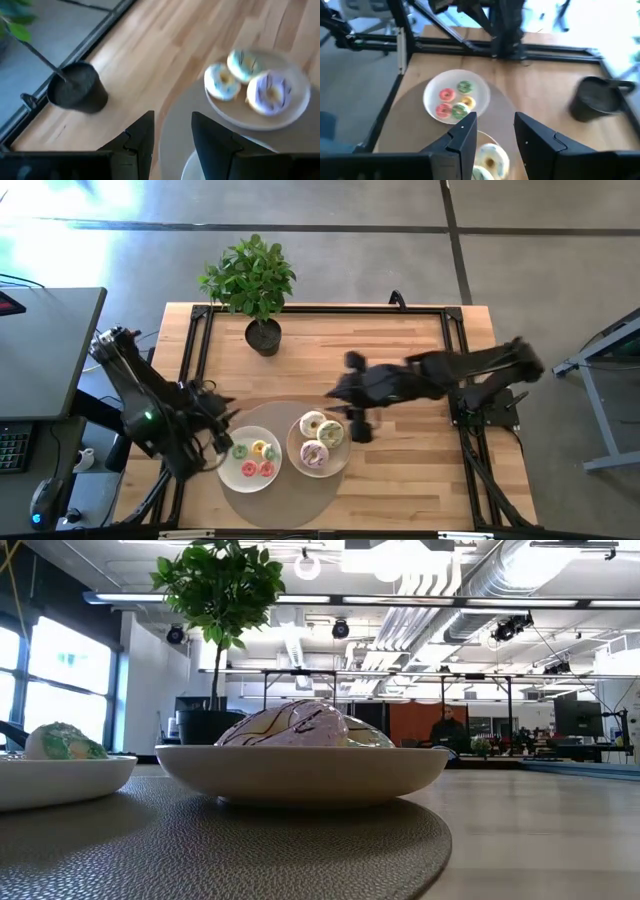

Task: Pick & Place donuts
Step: Return to Home Position

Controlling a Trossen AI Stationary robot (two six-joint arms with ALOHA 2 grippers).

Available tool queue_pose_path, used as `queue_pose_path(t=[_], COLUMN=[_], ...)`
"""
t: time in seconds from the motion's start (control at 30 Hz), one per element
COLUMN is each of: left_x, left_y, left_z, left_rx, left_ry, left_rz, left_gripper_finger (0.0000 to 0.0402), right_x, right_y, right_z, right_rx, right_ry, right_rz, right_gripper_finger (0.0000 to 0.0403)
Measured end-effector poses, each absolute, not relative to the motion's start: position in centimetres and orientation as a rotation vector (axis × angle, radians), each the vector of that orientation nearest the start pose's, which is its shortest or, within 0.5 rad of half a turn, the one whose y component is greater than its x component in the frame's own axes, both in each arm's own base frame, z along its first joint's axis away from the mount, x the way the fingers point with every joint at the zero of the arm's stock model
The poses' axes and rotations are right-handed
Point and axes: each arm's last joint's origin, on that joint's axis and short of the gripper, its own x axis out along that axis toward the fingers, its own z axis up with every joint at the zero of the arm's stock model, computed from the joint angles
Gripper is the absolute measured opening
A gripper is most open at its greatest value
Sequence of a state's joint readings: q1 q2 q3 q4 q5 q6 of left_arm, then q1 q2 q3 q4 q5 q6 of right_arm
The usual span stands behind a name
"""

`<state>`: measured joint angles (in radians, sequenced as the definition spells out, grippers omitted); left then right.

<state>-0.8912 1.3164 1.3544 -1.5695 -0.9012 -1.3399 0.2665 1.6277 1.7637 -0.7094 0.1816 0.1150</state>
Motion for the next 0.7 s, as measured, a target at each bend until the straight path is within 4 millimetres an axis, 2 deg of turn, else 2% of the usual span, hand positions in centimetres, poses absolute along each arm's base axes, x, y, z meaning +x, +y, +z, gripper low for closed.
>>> queue_pose_path(t=[0.07,0.13,0.23,0.33,0.5,0.6,0.7], left_x=[13.5,12.8,11.4,10.2,8.5,8.1,8.2], left_y=[-13.0,-12.0,-10.3,-8.6,-6.5,-5.9,-6.0], left_z=[35.2,36.1,36.8,36.5,34.0,31.3,28.5], left_rx=[-0.073,-0.081,-0.099,-0.109,-0.186,-0.259,-0.247], left_ry=[0.652,0.605,0.541,0.505,0.450,0.408,0.379], left_rz=[0.552,0.536,0.527,0.530,0.547,0.524,0.459], left_gripper_finger=[0.0128,0.0128,0.0128,0.0128,0.0128,0.0128,0.0128], right_x=[31.8,29.8,27.1,24.7,20.5,18.0,15.9], right_y=[8.9,9.1,9.3,9.1,7.7,6.8,6.0], right_z=[41.5,41.3,39.5,37.3,33.3,31.2,29.1], right_rx=[-0.035,-0.058,-0.069,-0.037,0.023,0.059,0.064], right_ry=[0.548,0.541,0.515,0.434,0.301,0.206,0.107], right_rz=[0.014,-0.009,-0.001,0.052,0.120,0.153,0.215], right_gripper_finger=[0.0128,0.0128,0.0128,0.0128,0.0128,0.0128,0.0128])
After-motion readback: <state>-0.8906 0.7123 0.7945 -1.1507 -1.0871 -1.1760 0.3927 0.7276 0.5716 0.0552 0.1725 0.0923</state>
